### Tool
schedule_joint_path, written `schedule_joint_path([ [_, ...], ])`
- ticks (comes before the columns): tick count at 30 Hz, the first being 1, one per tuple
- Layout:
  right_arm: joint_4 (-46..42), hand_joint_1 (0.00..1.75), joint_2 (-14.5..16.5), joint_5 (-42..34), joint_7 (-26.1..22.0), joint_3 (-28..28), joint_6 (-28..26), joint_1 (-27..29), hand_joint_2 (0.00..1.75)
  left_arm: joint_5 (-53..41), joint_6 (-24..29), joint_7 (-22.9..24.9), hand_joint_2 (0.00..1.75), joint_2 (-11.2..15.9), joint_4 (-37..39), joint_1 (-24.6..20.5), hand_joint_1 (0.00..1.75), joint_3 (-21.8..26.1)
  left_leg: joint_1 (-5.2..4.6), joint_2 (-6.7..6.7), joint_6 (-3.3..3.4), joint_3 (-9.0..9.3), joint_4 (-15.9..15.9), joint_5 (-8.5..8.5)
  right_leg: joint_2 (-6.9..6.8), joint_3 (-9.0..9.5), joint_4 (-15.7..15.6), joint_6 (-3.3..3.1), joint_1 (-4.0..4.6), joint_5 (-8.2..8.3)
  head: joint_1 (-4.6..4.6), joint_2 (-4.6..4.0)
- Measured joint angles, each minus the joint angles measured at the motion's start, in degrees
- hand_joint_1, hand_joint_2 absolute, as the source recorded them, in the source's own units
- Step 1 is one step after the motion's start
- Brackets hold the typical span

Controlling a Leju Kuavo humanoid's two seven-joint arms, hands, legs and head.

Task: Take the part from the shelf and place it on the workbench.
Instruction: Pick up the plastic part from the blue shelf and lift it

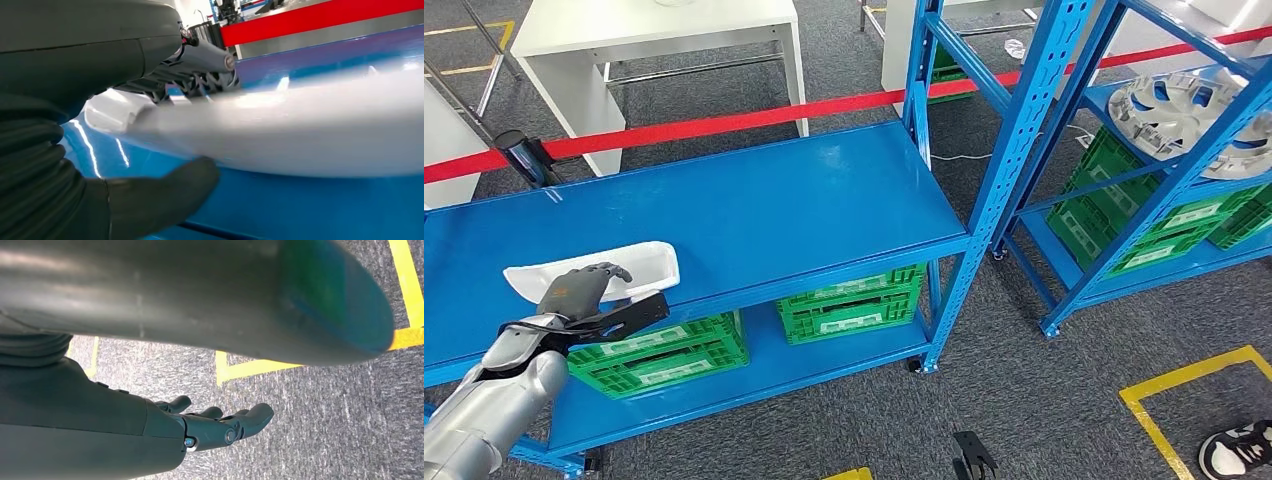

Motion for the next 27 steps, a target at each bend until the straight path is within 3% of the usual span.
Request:
schedule_joint_path([
  [9,0.0,0.00,0.0,0.0,0.0,0.0,0.0,0.0,0.00,0.0,0.6,-0.7,1.75,0.1,0.2,-0.4,1.75,0.0,0.00,0.02,0.00,0.03,0.0,0.00,0.02,0.02,0.0,0.00,0.00,0.00,0.00,0.00],
  [18,0.0,0.00,0.0,0.0,-0.2,0.0,-0.5,-0.1,0.00,0.0,5.8,-4.8,1.75,-1.5,0.0,-0.3,1.75,0.0,0.00,0.02,0.02,0.05,0.0,0.02,0.00,0.04,0.0,0.00,0.00,0.01,0.00,-0.01],
  [21,0.0,0.00,0.0,-0.1,0.0,-0.1,-0.8,-0.1,0.00,4.2,9.8,-9.8,1.75,-2.3,-0.6,0.3,1.75,0.8,0.00,0.02,0.02,0.05,0.0,0.01,0.00,0.03,0.0,0.00,-0.01,0.01,0.00,-0.02],
  [23,0.0,0.00,0.0,-0.2,-0.1,-0.4,-1.0,-0.1,0.00,12.1,9.7,-16.2,1.75,-3.2,-1.9,1.1,1.75,3.4,-0.01,0.00,0.02,0.05,0.0,0.01,-0.01,0.03,0.0,0.00,-0.01,0.00,0.00,-0.01],
  [25,0.0,0.00,0.0,-0.4,-0.4,-0.8,-1.1,-0.2,0.00,21.1,6.0,-21.5,1.75,-4.1,-4.6,2.0,1.75,7.5,-0.01,-0.03,0.03,0.04,0.0,0.01,-0.03,0.03,0.0,0.00,-0.02,0.00,0.00,-0.01],
  [27,0.0,0.00,0.0,-0.5,-0.9,-1.1,-1.1,-0.1,0.00,29.3,1.1,-23.4,1.75,-4.4,-10.5,3.7,1.75,11.3,-0.02,-0.03,0.03,0.03,0.0,0.00,-0.03,0.03,0.0,0.00,-0.03,0.00,-0.02,-0.01],
])
